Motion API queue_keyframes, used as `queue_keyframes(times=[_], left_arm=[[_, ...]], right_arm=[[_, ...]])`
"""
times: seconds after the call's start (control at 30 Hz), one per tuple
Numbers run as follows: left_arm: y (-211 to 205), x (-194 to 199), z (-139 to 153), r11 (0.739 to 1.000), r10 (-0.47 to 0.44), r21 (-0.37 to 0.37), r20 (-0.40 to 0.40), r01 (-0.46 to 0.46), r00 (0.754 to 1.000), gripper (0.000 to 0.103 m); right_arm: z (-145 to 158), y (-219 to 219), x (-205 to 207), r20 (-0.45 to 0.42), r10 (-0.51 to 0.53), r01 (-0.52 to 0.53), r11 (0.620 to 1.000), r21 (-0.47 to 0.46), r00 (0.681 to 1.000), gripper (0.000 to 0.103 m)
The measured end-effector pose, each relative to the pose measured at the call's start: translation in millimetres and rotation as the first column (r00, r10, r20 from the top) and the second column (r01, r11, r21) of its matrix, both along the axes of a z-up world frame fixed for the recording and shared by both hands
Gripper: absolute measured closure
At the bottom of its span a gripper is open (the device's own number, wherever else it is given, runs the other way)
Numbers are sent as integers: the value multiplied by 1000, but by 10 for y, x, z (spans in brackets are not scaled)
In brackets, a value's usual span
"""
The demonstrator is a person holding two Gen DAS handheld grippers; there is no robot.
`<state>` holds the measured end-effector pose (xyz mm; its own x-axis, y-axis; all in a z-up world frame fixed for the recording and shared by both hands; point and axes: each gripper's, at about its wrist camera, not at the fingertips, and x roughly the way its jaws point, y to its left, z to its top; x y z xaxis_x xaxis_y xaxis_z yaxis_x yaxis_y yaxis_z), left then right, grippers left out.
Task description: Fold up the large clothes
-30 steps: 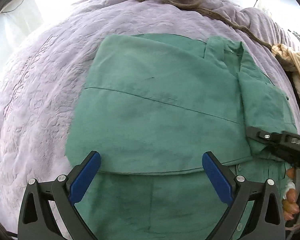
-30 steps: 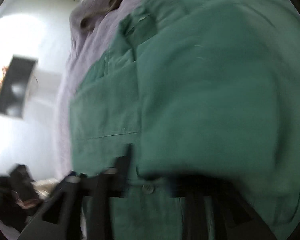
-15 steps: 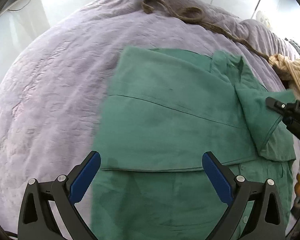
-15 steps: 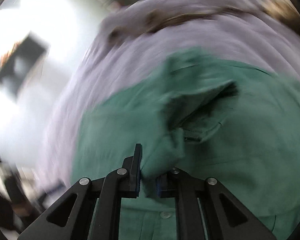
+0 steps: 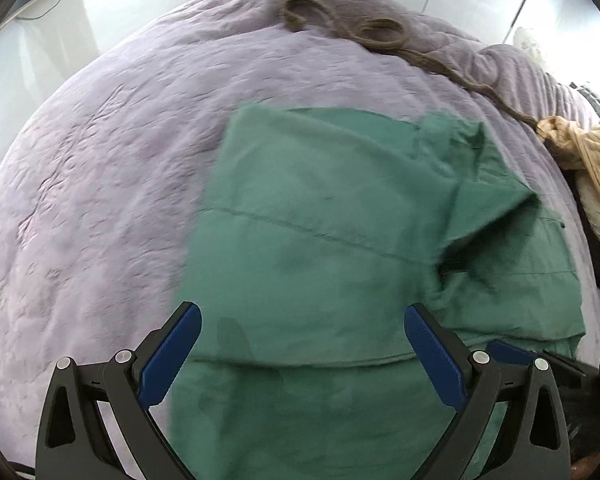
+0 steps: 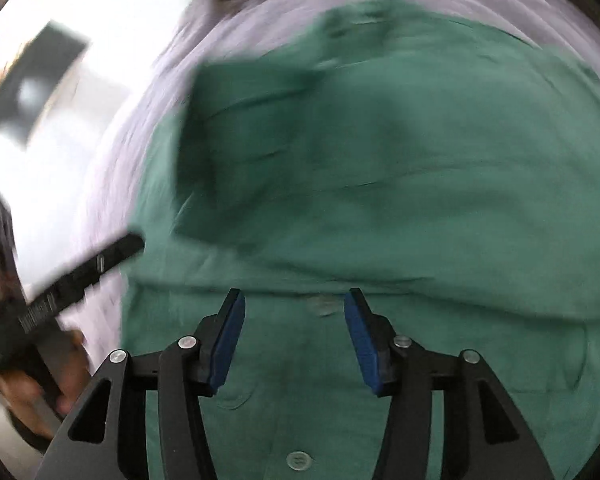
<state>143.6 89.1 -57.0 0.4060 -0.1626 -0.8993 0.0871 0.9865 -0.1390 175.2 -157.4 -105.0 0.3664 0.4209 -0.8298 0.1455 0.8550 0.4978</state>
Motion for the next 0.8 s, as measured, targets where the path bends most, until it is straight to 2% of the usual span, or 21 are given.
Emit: queue_keyframes(times=[0.13,0.2,0.37,0.43,0.63,0.73,0.77,0.8], left_arm=[[-250,-85,197,1000,-20,1,93,19,995,1],[-362,-145,275,999,-50,-8,119,51,992,1],[-610,-88,167,990,-137,15,58,137,989,1],[-694,-36,133,988,-151,15,39,151,988,1],[-1172,194,-2,970,-241,47,37,239,970,1],[-1282,365,-166,972,-219,93,20,216,975,1],[-1276,424,-239,976,-200,91,1,199,980,1],[-1253,477,-312,981,-173,86,-21,175,985,1]], right_arm=[[75,-479,-187,20,-141,139,985,101,990,47],[23,-682,-364,-1,-191,189,971,148,982,47],[-138,-1166,-676,-55,-317,321,928,189,947,47],[-167,-1345,-772,-55,-388,390,893,223,920,47],[-308,-2018,-992,-47,-590,559,733,388,806,47],[-343,-2197,-1004,-60,-643,587,652,480,763,46],[-347,-2233,-1015,-63,-653,592,636,495,755,49],[-312,-2264,-1057,-49,-666,598,632,493,744,82]])
